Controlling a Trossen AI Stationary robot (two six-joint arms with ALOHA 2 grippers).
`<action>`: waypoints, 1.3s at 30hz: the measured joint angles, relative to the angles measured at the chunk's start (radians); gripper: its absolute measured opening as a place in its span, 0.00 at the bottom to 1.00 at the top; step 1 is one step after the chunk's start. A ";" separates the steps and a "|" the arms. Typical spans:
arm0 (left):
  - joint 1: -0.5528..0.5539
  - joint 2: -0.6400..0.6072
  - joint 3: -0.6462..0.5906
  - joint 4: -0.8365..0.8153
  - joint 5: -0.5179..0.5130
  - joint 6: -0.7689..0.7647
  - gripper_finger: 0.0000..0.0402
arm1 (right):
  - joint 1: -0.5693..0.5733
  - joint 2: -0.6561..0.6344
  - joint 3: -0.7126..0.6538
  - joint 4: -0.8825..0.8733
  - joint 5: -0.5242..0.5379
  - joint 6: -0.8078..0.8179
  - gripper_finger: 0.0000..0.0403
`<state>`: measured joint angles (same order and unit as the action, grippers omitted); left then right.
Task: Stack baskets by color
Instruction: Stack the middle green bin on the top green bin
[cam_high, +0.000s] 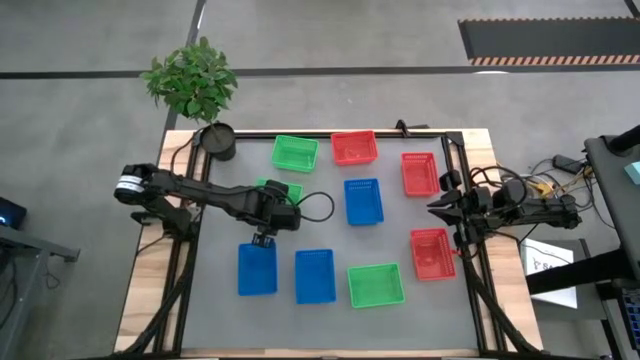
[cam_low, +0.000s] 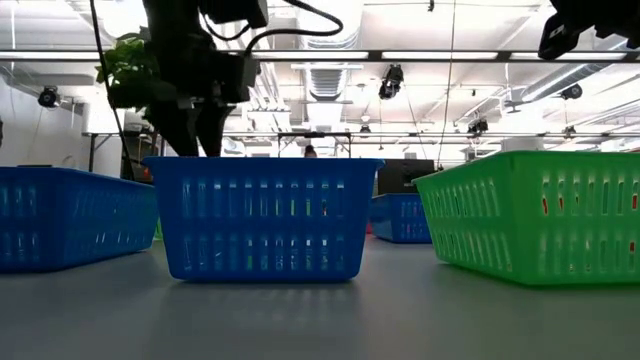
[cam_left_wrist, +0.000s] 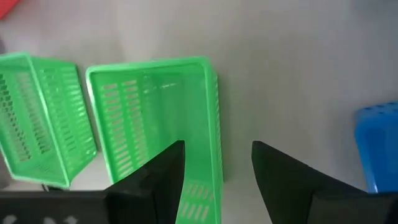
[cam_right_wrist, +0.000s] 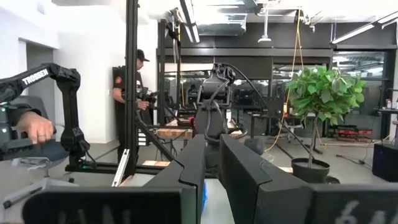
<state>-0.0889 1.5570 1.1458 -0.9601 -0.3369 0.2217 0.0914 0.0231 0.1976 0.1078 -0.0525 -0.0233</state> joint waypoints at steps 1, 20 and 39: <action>0.004 0.000 -0.010 0.020 0.005 0.006 0.42 | 0.000 0.000 -0.001 0.000 0.000 0.000 0.11; 0.090 0.001 -0.167 0.199 0.098 0.031 0.42 | 0.000 0.000 -0.004 0.000 0.000 -0.006 0.11; 0.090 0.002 -0.213 0.271 0.096 0.054 0.11 | 0.000 0.000 -0.004 0.000 0.000 -0.004 0.11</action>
<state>0.0010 1.5589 0.9329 -0.6891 -0.2405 0.2762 0.0914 0.0231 0.1940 0.1081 -0.0525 -0.0269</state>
